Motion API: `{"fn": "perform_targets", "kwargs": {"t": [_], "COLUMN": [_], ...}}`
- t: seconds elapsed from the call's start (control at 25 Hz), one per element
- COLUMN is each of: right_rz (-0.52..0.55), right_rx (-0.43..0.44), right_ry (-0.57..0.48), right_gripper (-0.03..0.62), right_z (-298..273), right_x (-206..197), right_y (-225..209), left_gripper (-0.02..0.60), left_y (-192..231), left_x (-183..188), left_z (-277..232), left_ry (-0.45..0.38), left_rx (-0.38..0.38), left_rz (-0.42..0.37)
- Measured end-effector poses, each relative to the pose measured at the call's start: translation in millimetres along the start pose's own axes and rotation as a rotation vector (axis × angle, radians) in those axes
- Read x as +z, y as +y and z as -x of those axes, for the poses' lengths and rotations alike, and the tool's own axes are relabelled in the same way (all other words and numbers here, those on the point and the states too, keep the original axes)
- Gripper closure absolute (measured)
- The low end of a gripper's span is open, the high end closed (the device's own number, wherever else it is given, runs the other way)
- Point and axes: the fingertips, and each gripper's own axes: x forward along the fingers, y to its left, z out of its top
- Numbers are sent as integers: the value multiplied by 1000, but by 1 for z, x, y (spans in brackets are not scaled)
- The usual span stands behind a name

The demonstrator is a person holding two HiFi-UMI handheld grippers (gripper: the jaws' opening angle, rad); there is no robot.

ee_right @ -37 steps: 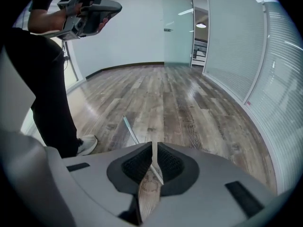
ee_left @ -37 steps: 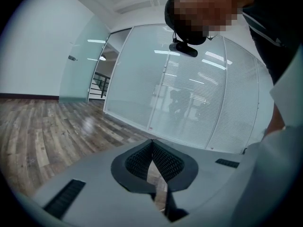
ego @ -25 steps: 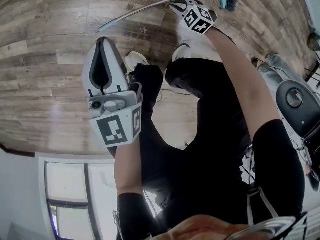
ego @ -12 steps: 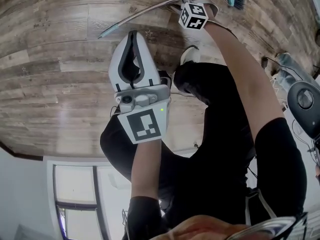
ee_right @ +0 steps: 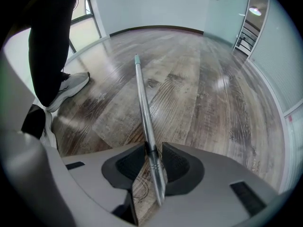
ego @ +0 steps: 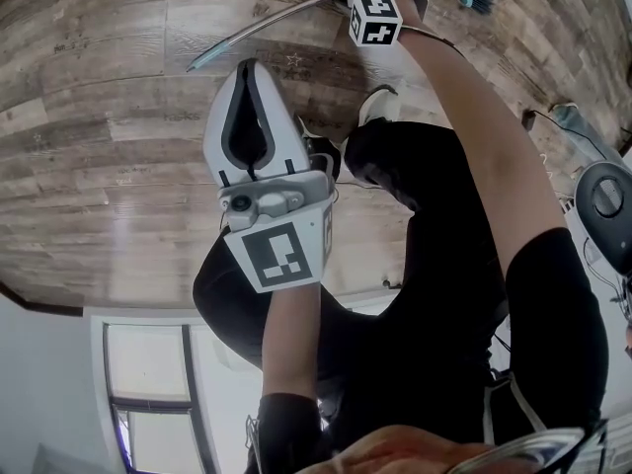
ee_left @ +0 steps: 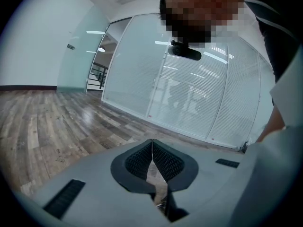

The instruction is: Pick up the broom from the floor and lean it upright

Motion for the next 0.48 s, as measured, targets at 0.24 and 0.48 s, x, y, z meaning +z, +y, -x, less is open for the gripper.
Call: {"fn": "perform_targets", "kwargs": {"t": [0.24, 0.48], "right_rz": [8, 2], "right_rx": [27, -9], "right_ry": [38, 45], "right_gripper": [480, 502], "right_z": [-10, 2], "right_x": [-9, -4], "right_y": [3, -1], "left_gripper": [561, 561], "left_y": [8, 11], "left_x": [-8, -10], "left_z": [3, 11], "left_ry": [12, 40], "left_rx": [15, 45], "left_rz": [-5, 50]}}
